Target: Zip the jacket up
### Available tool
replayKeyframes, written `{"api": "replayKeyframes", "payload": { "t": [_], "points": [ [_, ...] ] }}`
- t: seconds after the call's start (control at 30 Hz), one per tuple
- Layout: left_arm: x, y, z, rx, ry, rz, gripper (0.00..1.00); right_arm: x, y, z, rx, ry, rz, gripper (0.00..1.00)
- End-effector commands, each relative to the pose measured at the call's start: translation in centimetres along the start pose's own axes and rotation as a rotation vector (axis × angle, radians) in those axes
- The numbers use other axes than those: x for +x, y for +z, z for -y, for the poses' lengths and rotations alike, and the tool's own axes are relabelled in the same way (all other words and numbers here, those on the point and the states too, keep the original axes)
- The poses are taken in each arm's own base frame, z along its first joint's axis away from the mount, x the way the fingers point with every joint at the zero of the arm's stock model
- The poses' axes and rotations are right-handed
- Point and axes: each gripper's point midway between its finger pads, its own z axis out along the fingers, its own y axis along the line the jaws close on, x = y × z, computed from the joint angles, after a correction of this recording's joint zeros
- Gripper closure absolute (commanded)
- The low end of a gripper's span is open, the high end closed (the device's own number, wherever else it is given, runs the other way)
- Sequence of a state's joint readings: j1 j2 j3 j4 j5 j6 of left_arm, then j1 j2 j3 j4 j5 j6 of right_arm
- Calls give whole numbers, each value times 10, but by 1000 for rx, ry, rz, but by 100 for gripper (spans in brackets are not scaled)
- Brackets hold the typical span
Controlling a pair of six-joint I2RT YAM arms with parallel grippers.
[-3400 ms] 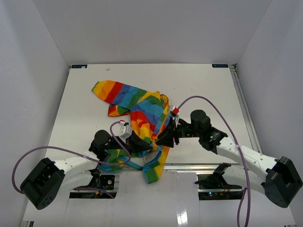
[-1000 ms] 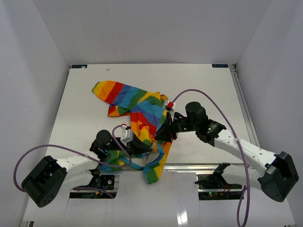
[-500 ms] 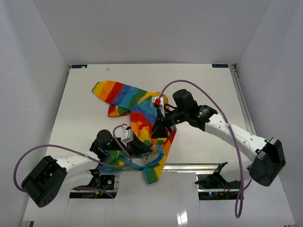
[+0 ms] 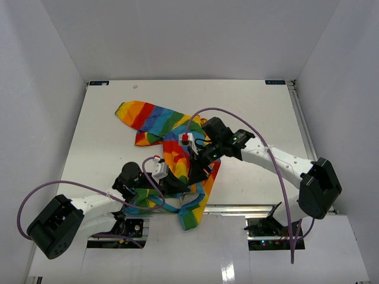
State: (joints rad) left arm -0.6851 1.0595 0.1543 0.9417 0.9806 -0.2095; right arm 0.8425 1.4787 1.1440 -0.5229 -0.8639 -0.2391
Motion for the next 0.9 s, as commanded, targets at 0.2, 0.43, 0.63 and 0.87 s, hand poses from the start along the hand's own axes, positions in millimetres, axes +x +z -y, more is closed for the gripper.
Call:
{"api": "replayKeyframes", "payload": {
  "t": [0.2,0.43,0.63,0.87],
  "points": [
    [-7,4,2,31,34,3,100,-18,1,-13,-43,-72,3,56],
    [-7,4,2,27,34,1,100,-13,3,-13,-40,-57,-15,56],
    [-6,4,1,25,29,-1,100,-8,6,-13,-12,-57,-47,55],
    [-6,4,1,25,27,-3,100,-8,7,-15,-14,-64,-54,63]
  ]
}}
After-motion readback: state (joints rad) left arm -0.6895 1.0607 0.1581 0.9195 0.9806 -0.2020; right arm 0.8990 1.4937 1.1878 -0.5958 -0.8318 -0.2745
